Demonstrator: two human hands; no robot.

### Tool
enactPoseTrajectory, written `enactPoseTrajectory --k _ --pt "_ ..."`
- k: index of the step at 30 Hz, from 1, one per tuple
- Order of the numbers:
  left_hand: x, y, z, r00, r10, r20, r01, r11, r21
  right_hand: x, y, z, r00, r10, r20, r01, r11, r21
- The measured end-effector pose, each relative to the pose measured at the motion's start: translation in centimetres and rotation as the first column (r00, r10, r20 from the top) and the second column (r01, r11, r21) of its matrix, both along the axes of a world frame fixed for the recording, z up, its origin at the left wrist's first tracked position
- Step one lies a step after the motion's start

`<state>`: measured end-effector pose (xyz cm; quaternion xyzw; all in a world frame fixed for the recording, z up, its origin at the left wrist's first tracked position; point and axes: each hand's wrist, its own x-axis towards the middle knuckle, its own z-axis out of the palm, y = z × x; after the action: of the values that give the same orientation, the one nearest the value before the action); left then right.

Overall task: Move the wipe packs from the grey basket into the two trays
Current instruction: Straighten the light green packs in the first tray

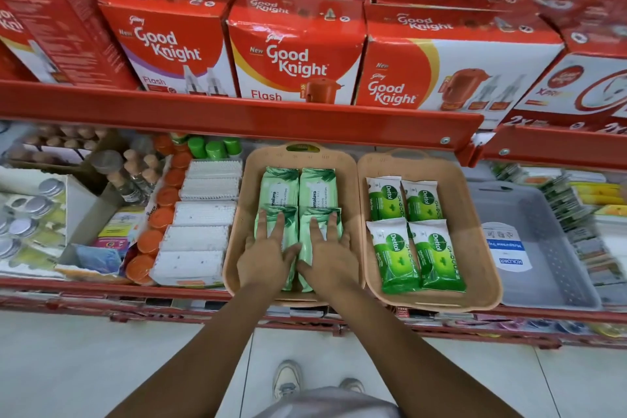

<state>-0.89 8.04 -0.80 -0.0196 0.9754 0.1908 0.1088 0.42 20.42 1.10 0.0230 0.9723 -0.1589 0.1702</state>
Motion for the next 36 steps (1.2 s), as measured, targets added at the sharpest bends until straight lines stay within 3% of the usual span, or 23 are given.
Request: enactPoseTrajectory --k 11,15,18,20,25,30,36 --pt "-0.9 0.4 2.4 0.997 -0.031 0.075 0.038 0.995 -0.093 -1.2 0.7 1.9 0.996 -0.057 0.064 0.065 0.989 -0.133" --pt "-1.3 -0.3 3.6 0.998 -0.056 0.016 0.058 0.982 -0.180 -0.8 1.3 2.8 0.992 -0.043 0.122 0.061 0.987 -0.149" --pt "-1.6 -0.7 3.6 0.991 -0.052 0.121 0.078 0.972 -0.220 -0.4 1.3 2.7 0.991 -0.031 0.134 0.049 0.991 -0.128" --pt "-1.3 -0.2 3.1 0.986 -0.031 0.166 0.064 0.979 -0.196 -0.2 1.0 2.5 0.990 -0.030 0.138 0.047 0.991 -0.126" --pt "-0.3 0.6 2.0 0.995 0.029 0.093 -0.020 0.995 -0.098 0.4 0.6 1.4 0.997 -0.042 0.063 0.050 0.991 -0.127" --pt "-0.5 0.5 2.6 0.996 -0.001 0.095 0.009 0.997 -0.081 0.6 0.9 0.7 0.996 -0.010 0.094 0.018 0.996 -0.091" --pt "-0.9 -0.2 4.7 0.982 -0.031 0.186 0.078 0.965 -0.249 0.5 1.4 0.5 0.992 0.020 0.123 -0.006 0.994 -0.108"
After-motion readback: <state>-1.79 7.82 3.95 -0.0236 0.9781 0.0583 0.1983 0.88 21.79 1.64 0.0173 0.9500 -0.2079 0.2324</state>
